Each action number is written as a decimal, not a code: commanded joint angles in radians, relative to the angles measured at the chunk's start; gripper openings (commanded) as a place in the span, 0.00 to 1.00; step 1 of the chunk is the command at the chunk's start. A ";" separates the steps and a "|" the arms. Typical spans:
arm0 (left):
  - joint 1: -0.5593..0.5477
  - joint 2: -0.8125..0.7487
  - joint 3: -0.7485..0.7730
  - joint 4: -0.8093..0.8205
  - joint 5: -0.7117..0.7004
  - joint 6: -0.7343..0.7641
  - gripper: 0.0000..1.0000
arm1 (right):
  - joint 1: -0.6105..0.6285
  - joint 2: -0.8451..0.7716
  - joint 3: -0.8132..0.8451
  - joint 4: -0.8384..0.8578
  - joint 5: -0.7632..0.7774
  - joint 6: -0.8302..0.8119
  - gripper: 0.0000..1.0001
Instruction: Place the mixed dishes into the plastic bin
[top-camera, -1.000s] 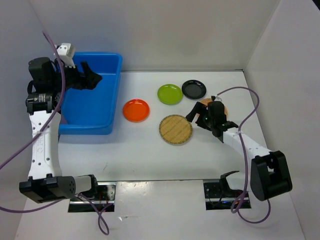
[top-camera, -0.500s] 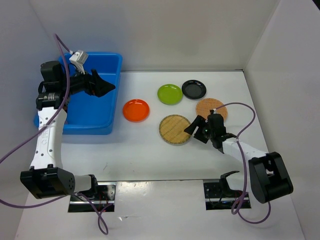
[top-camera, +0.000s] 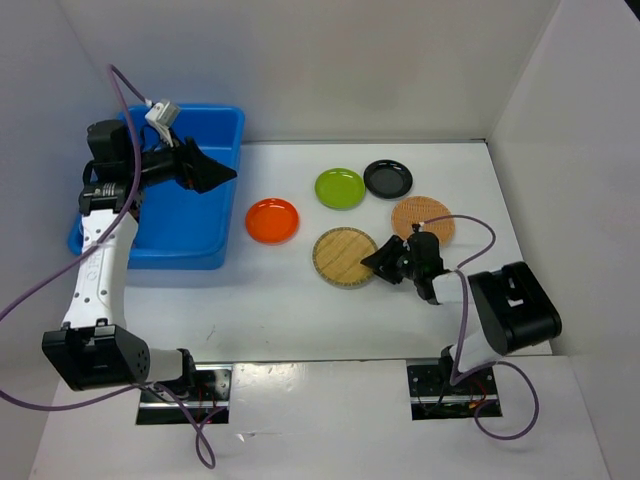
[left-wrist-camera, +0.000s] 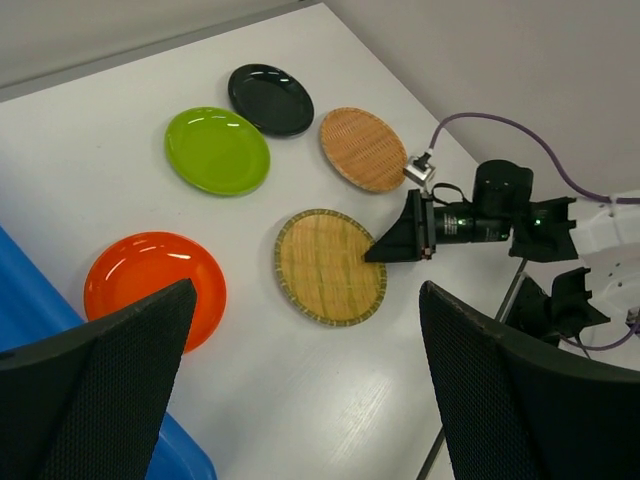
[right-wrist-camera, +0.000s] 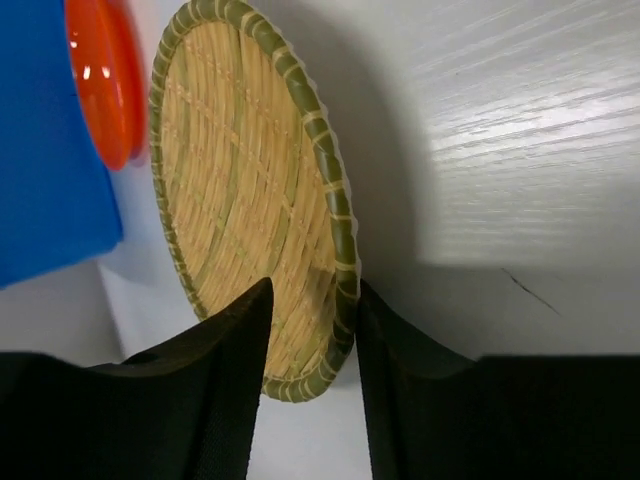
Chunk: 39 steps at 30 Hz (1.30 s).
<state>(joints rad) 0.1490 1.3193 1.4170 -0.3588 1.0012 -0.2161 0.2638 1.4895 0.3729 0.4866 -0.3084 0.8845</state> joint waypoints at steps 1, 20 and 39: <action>-0.014 0.017 -0.009 0.066 0.056 -0.011 0.98 | -0.001 0.128 -0.008 0.015 0.005 -0.007 0.43; -0.161 0.239 -0.049 0.069 0.154 0.030 1.00 | 0.011 -0.388 0.221 -0.497 0.230 -0.199 0.00; -0.335 0.584 0.254 -0.121 0.472 0.250 1.00 | 0.029 -0.692 0.336 -0.530 0.008 -0.237 0.00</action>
<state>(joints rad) -0.1715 1.8778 1.6348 -0.4873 1.4227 -0.0135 0.2760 0.8421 0.6342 -0.0990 -0.2535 0.6563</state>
